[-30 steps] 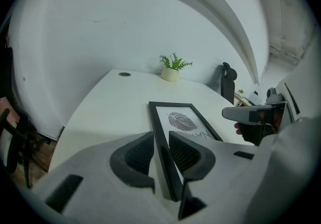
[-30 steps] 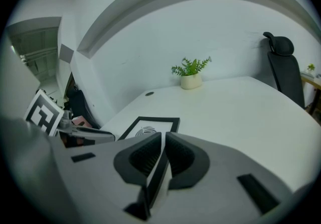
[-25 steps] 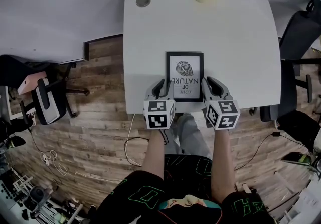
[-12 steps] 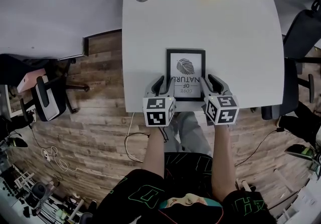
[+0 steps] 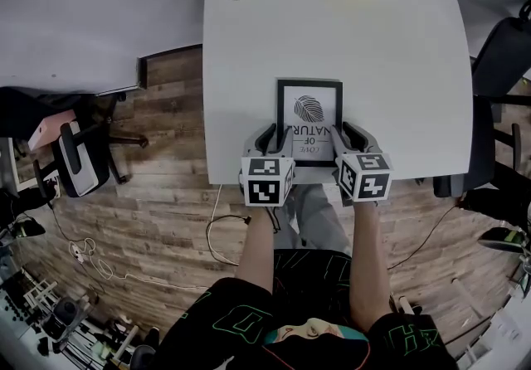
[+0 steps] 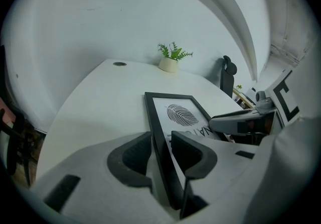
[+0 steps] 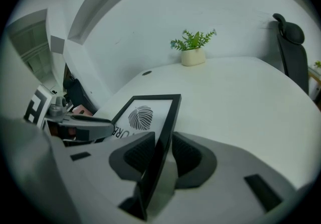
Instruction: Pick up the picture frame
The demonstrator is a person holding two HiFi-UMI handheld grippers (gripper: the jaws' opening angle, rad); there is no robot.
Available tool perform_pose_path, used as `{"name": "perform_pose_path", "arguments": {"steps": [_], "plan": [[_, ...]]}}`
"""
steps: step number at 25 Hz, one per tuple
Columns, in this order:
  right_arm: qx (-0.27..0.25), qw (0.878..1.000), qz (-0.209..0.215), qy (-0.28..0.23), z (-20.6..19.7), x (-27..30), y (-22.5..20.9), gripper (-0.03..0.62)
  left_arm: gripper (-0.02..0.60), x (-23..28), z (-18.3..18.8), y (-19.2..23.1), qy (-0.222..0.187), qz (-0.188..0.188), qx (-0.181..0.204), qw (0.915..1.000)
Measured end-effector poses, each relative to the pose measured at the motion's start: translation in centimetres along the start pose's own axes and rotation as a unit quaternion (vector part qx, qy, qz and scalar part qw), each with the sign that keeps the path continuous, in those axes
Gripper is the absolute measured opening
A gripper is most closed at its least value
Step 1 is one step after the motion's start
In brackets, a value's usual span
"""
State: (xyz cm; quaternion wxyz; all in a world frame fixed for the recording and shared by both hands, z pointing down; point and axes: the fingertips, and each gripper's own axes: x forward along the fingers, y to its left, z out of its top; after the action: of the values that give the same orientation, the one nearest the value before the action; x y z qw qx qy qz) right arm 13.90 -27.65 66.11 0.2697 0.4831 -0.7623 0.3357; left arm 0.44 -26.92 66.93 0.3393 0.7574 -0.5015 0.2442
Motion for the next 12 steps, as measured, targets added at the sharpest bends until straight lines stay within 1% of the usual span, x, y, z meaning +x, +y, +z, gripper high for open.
{"name": "perform_pose_path", "arguments": {"steps": [4,8,12], "plan": [[0.004,1.000,0.001,0.002,-0.13,0.05,0.14,0.104,0.124,0.04,-0.15,-0.10,0.003,0.000,-0.006,1.0000],[0.023,1.000,0.002,-0.001,0.07,0.01,0.24,0.097,0.115,-0.09,-0.02,0.05,0.004,0.001,-0.018,0.9998],[0.028,1.000,-0.004,0.003,-0.14,-0.06,0.20,0.089,0.101,-0.21,-0.22,0.07,0.006,0.007,-0.011,0.9999]]}}
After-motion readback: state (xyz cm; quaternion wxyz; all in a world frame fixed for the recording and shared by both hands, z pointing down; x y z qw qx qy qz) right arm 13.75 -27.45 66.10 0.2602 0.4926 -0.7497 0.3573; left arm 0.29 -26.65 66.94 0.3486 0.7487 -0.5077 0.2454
